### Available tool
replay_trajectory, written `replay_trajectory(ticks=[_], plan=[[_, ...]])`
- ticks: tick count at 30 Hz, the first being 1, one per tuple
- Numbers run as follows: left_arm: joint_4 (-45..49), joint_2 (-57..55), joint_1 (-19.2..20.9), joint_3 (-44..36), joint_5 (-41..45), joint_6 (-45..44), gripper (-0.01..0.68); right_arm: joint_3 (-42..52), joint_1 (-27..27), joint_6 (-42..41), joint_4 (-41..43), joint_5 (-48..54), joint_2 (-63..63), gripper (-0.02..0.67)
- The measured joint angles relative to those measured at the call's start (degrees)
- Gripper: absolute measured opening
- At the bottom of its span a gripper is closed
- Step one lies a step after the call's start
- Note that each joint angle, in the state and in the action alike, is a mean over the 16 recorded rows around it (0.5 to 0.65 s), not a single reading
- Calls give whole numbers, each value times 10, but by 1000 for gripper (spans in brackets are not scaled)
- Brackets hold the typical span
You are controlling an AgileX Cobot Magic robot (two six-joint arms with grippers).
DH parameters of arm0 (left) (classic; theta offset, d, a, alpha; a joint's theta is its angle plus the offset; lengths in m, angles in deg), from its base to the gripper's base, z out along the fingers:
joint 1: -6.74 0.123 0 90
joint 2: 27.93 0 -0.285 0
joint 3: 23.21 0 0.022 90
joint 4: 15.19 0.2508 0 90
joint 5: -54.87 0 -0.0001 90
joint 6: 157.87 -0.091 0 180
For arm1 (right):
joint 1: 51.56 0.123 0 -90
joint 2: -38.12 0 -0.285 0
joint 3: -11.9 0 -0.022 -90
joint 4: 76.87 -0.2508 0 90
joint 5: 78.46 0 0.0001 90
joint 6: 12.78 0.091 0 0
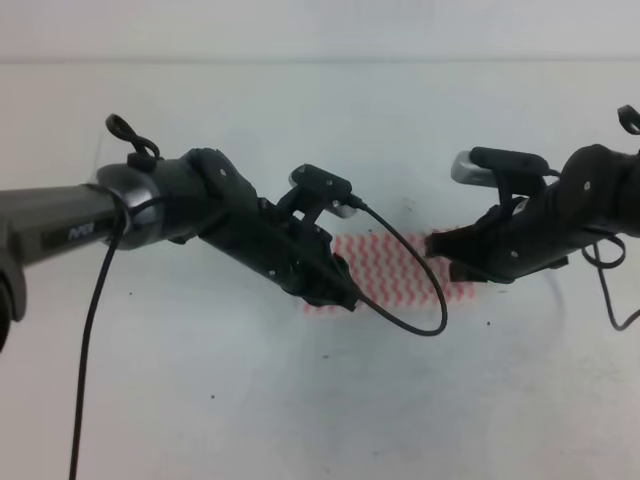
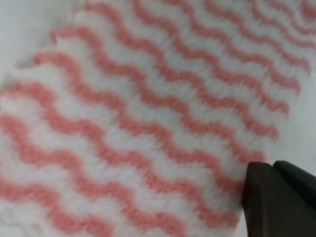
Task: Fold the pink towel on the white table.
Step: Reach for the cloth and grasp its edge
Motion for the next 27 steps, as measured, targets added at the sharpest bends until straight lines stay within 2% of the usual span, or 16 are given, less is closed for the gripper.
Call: replay_trajectory(ticks=[8,27], plan=[[12,-7,0,0,0,8,-6,0,-5,30,34,7,10,-18],[36,47,1,2,-8,16,-5,0,-5,31,33,18,-11,-18]])
